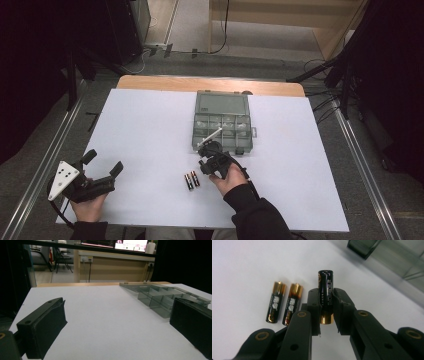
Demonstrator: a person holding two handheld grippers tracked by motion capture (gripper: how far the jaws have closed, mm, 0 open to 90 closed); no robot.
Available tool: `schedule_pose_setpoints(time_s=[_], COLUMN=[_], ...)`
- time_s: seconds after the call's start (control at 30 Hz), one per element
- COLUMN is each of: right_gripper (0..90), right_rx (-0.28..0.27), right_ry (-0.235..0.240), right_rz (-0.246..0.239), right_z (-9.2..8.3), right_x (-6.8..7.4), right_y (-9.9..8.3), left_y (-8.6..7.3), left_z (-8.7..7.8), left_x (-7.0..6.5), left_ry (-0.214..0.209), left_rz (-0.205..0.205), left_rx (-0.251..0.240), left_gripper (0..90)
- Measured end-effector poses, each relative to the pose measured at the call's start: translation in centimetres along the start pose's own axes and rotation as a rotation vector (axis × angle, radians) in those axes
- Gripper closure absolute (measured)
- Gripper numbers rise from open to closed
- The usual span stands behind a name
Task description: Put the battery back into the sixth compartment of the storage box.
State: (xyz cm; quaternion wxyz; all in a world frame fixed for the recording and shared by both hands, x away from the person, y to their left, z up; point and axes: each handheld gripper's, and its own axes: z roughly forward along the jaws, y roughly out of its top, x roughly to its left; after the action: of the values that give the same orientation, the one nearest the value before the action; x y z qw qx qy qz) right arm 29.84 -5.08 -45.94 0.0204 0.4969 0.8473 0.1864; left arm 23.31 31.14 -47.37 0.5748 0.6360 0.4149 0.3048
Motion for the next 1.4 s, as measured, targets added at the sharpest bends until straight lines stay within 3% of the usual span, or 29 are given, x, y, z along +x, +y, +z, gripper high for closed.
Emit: schedule_pose_setpoints(time_s=[0.33, 0.53, 0.63, 0.83, 0.93, 1.23, 1.4], right_gripper=[77.2, 77.2, 77.2, 77.2, 77.2, 77.1, 77.1], right_rx=[-0.117, -0.158, -0.188, -0.242, -0.25, -0.292, -0.297], right_ry=[0.025, 0.041, 0.055, 0.13, 0.148, 0.127, 0.154], right_rz=[0.081, 0.135, 0.19, 0.273, 0.304, 0.406, 0.453], right_z=[-2.1, -2.3, -2.1, -2.0, -1.8, -1.2, -0.6], right_x=[-1.5, -2.5, -3.5, -4.7, -5.2, -6.9, -7.5], right_y=[1.0, 1.5, 1.7, 2.0, 2.2, 2.6, 2.9], left_y=[0.0, 0.0, 0.0, 0.0, 0.0, 0.0, 0.0], left_z=[0.0, 0.0, 0.0, 0.0, 0.0, 0.0, 0.0], left_x=[0.0, 0.0, 0.0, 0.0, 0.1, 0.1, 0.1], left_ry=[0.0, 0.0, -0.001, -0.001, -0.001, -0.002, -0.003], left_rz=[-0.001, -0.002, -0.003, -0.003, -0.002, -0.003, -0.002], left_rx=[0.001, 0.001, 0.001, 0.002, 0.001, 0.002, 0.002], left_gripper=[0.3, 0.3, 0.3, 0.3, 0.3, 0.3, 0.3])
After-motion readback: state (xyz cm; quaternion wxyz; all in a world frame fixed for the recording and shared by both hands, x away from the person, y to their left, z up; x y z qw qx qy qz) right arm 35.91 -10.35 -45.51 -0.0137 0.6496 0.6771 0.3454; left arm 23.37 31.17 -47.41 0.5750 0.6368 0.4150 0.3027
